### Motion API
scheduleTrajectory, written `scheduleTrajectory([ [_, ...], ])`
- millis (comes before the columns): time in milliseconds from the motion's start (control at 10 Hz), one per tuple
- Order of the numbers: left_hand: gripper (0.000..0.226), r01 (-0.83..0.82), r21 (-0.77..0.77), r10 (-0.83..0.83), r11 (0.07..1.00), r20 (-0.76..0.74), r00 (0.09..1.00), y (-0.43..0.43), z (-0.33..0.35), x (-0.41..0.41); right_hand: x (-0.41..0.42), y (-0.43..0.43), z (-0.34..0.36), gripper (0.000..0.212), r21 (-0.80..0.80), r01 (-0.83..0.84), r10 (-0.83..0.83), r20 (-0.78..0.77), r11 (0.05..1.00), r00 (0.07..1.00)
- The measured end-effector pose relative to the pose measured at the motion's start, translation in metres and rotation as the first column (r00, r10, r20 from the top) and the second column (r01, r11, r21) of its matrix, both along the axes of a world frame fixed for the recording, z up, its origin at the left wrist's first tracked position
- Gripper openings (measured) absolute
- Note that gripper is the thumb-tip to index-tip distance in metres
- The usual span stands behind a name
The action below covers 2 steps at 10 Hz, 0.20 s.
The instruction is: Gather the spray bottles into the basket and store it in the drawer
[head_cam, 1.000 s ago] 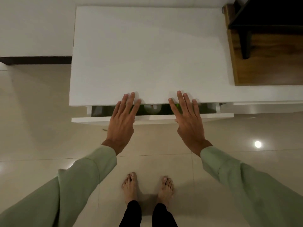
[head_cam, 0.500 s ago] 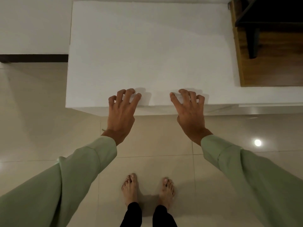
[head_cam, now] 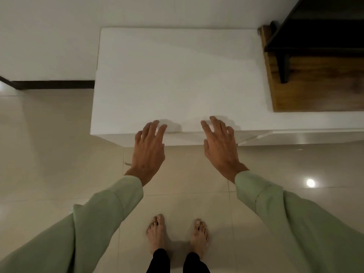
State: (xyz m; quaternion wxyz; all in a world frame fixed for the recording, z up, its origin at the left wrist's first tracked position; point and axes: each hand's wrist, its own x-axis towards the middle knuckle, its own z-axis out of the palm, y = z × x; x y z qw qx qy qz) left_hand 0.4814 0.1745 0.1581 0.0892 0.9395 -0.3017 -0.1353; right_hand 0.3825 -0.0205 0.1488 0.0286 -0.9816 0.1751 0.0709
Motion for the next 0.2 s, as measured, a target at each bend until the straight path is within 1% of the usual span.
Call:
scheduleTrajectory([
  [100,0.061,-0.032,-0.061,0.030,0.998,-0.035,0.999,0.009,0.030,-0.015,-0.016,0.006,0.032,0.059,0.066,0.019,-0.021,0.029,0.998,0.999],
  [200,0.061,-0.058,-0.099,0.058,0.993,-0.002,0.998,0.023,0.068,-0.018,-0.029,0.018,0.066,0.057,0.121,0.042,-0.053,0.086,0.992,0.995],
])
